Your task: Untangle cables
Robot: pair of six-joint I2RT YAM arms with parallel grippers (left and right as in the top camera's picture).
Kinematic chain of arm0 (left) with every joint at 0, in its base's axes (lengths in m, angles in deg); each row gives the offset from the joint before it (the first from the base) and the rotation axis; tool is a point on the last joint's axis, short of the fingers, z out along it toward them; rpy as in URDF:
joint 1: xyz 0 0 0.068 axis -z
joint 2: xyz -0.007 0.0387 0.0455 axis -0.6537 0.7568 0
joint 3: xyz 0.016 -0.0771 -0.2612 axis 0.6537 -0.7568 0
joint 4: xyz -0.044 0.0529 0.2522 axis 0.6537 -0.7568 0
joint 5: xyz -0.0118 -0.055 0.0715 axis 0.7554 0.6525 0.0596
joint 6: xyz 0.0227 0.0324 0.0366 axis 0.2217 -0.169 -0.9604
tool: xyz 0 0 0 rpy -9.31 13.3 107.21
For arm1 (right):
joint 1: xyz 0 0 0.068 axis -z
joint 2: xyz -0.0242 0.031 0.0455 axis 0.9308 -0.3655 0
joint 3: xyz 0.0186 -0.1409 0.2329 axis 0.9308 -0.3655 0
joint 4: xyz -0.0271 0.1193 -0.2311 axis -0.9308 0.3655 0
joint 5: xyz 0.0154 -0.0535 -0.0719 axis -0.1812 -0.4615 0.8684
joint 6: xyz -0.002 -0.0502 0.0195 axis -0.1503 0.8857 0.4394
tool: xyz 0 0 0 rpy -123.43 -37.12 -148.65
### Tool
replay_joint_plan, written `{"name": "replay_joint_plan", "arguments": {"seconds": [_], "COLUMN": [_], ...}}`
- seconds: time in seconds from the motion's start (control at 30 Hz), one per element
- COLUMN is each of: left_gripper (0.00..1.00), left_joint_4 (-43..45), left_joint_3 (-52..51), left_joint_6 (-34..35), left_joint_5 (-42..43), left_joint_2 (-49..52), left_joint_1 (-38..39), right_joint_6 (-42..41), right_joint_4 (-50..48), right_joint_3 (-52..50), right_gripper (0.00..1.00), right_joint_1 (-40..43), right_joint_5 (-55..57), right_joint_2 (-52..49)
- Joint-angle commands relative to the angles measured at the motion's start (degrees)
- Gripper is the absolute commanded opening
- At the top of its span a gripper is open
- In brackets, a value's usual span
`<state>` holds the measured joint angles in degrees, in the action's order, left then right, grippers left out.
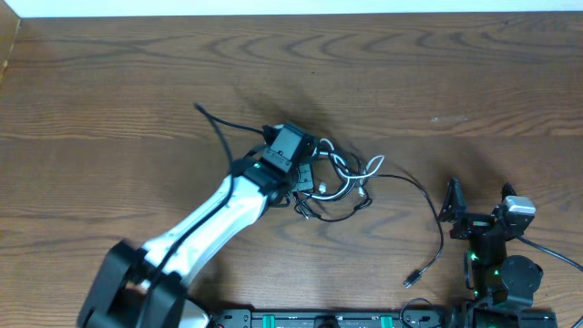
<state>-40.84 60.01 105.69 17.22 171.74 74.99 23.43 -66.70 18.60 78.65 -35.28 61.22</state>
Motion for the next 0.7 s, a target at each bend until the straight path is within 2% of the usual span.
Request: {"name": "replay_joint_plan", "arguments": {"seconds": [0.0, 0.23, 0.3, 0.5, 0.67], "left_gripper": [0.08, 0.08, 0.08, 0.07, 0.07], "left_joint_4": [-0.3, -0.4, -0.4, -0.3, 0.9], "left_joint_3": [0.0, 0.0, 0.0, 0.0, 0.0], "left_joint_6": [0.9, 0.9, 0.9, -5.2, -5.1], "left_joint_5": [3.5, 6.4, 6.6, 5.0, 2.4], "left_joint_2": [-6.6, -11.7, -12.2, -12.2, -12.2], "left_joint_1": [0.0, 0.0, 0.0, 0.0, 0.0], "right_joint_6": [0.9, 0.6, -2.6, -30.0, -57.5], "right_joint_4": [0.2, 0.2, 0.2, -0.3, -0.9], "right_joint_3": [-0.1, -0.1, -0.1, -0.1, -0.1], "right_gripper": [0.99, 0.99, 0.99, 0.99, 0.99], "right_joint_1": [-0.2, -0.2, -0.2, -0.3, -0.3], "right_joint_5": [0.2, -0.5, -2.0, -7.8, -27.2], "right_joint_2": [0.3, 0.3, 0.3, 0.3, 0.3]}}
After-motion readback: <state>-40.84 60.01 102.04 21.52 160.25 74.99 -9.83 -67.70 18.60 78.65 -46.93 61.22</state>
